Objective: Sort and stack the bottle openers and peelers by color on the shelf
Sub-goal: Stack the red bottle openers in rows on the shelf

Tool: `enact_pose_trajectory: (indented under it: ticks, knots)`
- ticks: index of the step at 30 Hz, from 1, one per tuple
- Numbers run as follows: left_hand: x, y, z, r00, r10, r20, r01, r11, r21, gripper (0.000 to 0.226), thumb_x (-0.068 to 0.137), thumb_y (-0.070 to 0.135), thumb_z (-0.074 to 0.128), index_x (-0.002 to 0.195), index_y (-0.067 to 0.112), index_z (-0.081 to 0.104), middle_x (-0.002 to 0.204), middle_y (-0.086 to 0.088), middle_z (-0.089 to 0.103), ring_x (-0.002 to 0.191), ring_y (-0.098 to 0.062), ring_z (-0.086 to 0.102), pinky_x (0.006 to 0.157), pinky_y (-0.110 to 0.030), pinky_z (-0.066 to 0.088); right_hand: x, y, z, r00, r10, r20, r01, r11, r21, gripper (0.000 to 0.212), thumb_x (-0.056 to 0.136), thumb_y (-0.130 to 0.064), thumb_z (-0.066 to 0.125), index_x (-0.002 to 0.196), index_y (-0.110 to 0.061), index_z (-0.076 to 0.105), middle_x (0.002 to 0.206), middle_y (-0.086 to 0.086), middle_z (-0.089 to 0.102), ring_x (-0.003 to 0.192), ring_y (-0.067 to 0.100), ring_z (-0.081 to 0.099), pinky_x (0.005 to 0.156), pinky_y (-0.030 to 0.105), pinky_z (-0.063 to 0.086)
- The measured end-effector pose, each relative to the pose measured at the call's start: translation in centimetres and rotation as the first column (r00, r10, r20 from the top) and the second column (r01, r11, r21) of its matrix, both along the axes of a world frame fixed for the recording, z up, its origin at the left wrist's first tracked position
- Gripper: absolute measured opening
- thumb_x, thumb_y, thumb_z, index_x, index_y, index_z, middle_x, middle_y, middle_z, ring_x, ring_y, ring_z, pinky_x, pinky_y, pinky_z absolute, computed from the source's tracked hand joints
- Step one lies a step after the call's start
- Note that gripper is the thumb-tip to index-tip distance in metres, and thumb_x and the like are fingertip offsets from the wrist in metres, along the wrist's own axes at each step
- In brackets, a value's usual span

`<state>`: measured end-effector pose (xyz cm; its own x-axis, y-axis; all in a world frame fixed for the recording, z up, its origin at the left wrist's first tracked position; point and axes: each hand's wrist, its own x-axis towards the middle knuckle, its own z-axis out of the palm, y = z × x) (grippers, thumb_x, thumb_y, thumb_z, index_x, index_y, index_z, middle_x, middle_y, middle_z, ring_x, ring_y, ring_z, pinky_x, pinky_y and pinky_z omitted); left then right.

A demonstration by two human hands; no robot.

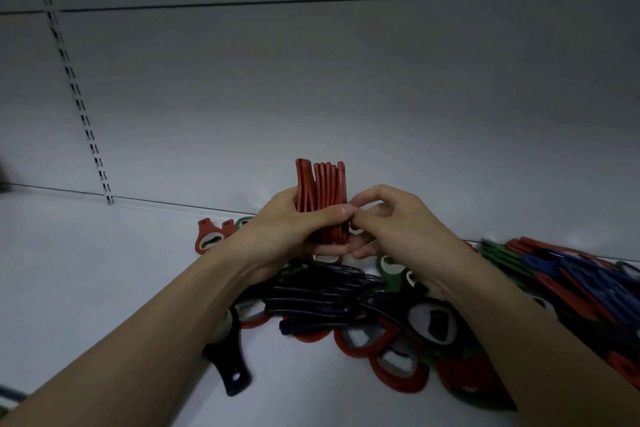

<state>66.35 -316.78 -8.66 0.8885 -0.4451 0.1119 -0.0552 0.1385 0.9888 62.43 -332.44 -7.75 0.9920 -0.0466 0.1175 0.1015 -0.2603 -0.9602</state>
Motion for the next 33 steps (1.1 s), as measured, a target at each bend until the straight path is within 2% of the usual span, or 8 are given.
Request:
enact_pose_trajectory:
  ticks: [6,11,15,19,23,26,30,33]
  knots:
    - [0.2,0.1,0.2,0.986,0.012,-0.164,-0.037,0.988,-0.149,0.032,0.09,0.018,0.066,0.117,0.002,0.061,0.108,-0.014,0.071,0.089,-0.028,0.074,0.063,-0.025,0.058,0.6,-4.1,0.5,0.953,-0.273,0.13,0.303,0.859,-0.412,0.017,0.092,-0.009,0.055,0.081,-0.015,0.067,0.073,0.007,0.07,0.048,0.011,0.063,0.052,0.028,0.052]
    - [0.4,0.2,0.2,0.967,-0.045,-0.252,-0.022,0.967,-0.256,0.044,0.076,0.017,0.072,0.117,0.004,0.061,0.106,-0.015,0.072,0.093,-0.033,0.073,0.064,-0.029,0.06,0.8,-4.7,-0.1,0.961,-0.278,0.004,0.213,0.725,-0.655,0.011,0.09,-0.018,0.064,0.088,-0.01,0.071,0.088,0.008,0.071,0.074,0.02,0.067,0.067,0.027,0.051]
    - [0.5,0.2,0.1,0.969,-0.05,-0.242,-0.009,0.971,-0.237,0.043,0.069,0.013,0.075,0.11,0.008,0.064,0.115,-0.013,0.072,0.094,-0.03,0.073,0.064,-0.03,0.06,1.0,-5.5,0.3,0.926,-0.376,-0.038,0.212,0.6,-0.772,0.024,0.093,-0.027,0.063,0.101,-0.005,0.068,0.099,0.013,0.07,0.09,0.028,0.066,0.08,0.034,0.053]
    - [0.6,0.2,-0.1,0.975,-0.042,-0.219,-0.003,0.979,-0.204,0.047,0.068,0.009,0.076,0.114,0.012,0.067,0.117,-0.011,0.071,0.095,-0.026,0.072,0.067,-0.032,0.06,0.7,-7.1,0.6,0.875,-0.475,-0.091,0.177,0.489,-0.854,0.033,0.092,-0.038,0.064,0.101,-0.006,0.065,0.103,0.011,0.067,0.093,0.028,0.063,0.075,0.03,0.046]
    - [0.6,0.3,-0.2,0.977,-0.049,-0.21,0.016,0.987,-0.157,0.039,0.077,0.002,0.074,0.115,0.009,0.067,0.12,-0.014,0.069,0.098,-0.028,0.071,0.072,-0.036,0.061,0.7,-6.7,0.3,0.867,-0.459,-0.196,0.094,0.536,-0.839,0.043,0.084,-0.042,0.073,0.105,-0.005,0.064,0.097,0.01,0.065,0.091,0.026,0.062,0.073,0.028,0.045]
    - [0.2,0.4,0.1,0.97,-0.068,-0.234,0.032,0.987,-0.157,0.053,0.065,0.007,0.077,0.116,0.005,0.065,0.119,-0.019,0.069,0.099,-0.033,0.072,0.069,-0.036,0.061,0.7,-6.8,0.5,0.871,-0.449,-0.201,0.125,0.598,-0.791,0.041,0.082,-0.033,0.077,0.108,-0.004,0.065,0.101,0.012,0.067,0.09,0.027,0.064,0.074,0.03,0.047]
    - [0.0,0.4,0.4,0.966,-0.072,-0.25,0.038,0.989,-0.14,0.053,0.063,0.01,0.076,0.115,0.005,0.066,0.116,-0.017,0.071,0.094,-0.03,0.073,0.065,-0.032,0.061,0.0,-7.4,1.5,0.927,-0.299,-0.225,0.194,0.898,-0.394,0.01,0.09,-0.005,0.067,0.096,0.001,0.071,0.073,0.013,0.068,0.058,0.016,0.059,0.058,0.029,0.05]
    - [0.1,0.4,0.4,0.956,-0.097,-0.278,0.059,0.988,-0.141,0.04,0.078,0.012,0.072,0.117,0.006,0.065,0.113,-0.015,0.072,0.092,-0.028,0.073,0.063,-0.03,0.06,-0.3,-6.4,2.3,0.981,-0.164,-0.104,0.156,0.984,-0.087,0.009,0.093,0.0,0.061,0.09,-0.001,0.069,0.059,0.004,0.058,0.049,0.009,0.051,0.049,0.02,0.044]
